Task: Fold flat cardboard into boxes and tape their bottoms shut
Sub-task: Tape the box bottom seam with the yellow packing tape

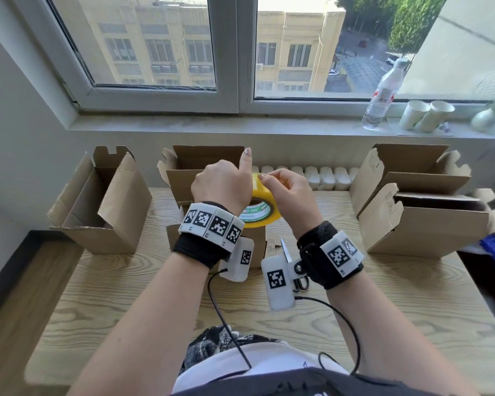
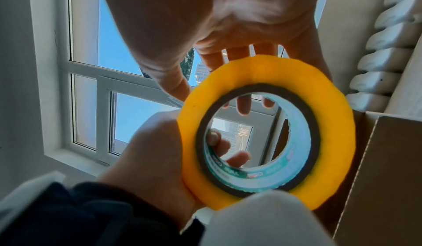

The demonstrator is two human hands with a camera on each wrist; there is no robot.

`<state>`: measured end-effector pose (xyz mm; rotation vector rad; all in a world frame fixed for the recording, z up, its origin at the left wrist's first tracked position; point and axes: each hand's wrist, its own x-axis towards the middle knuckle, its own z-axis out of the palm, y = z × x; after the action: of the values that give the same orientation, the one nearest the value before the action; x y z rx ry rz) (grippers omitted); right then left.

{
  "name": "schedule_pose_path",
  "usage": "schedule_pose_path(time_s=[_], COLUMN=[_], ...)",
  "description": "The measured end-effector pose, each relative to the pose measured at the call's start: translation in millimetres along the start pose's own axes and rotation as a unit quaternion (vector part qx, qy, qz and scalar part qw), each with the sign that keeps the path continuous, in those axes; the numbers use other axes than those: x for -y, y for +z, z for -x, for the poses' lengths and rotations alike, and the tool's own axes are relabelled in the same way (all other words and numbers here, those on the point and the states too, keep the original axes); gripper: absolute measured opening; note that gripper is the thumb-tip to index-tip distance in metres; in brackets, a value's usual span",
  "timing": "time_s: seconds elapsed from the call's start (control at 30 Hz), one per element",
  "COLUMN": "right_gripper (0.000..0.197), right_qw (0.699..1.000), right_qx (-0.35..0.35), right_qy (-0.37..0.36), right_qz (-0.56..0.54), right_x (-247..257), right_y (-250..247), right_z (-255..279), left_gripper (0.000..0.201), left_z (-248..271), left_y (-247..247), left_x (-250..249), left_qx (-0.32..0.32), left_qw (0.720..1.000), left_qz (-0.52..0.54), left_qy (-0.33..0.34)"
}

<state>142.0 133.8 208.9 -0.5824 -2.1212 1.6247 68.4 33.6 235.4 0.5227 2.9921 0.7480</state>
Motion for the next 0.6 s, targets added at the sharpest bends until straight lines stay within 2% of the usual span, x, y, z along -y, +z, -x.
schedule_pose_path(time_s=[0.17,0.33,0.5,0.6], right_gripper=[0.018,0.018,0.01,0.023], right_qw=[1.0,0.999,0.999,0.999], right_qx=[-0.006,-0.003,-0.009,-0.047], right_qy=[-0.005,0.023,0.006,-0.016], right_qz=[0.016,-0.033,-0.035,0.007], right_x=[-6.4,-7.4,-9.7,-15.8], right_y=[0.4,-1.5,-3.1,-5.3], right_z=[-2.7,-3.8,-4.0,-4.3], left_gripper=[0.076,0.077,0.074,0.071], left_z=[0.6,-0.4,0.8,-1.3], left_y=[5.7,11.5,12.6,13.8], left_x=[-0.1,1.5,0.3,2.6], left_qx=[0.011,0.008,0.017,0.029], left_qw=[1.0,1.0,1.0,1.0], left_qz=[-0.003,-0.006,-0.007,0.003], left_qy=[0.008,0.011,0.006,0.002])
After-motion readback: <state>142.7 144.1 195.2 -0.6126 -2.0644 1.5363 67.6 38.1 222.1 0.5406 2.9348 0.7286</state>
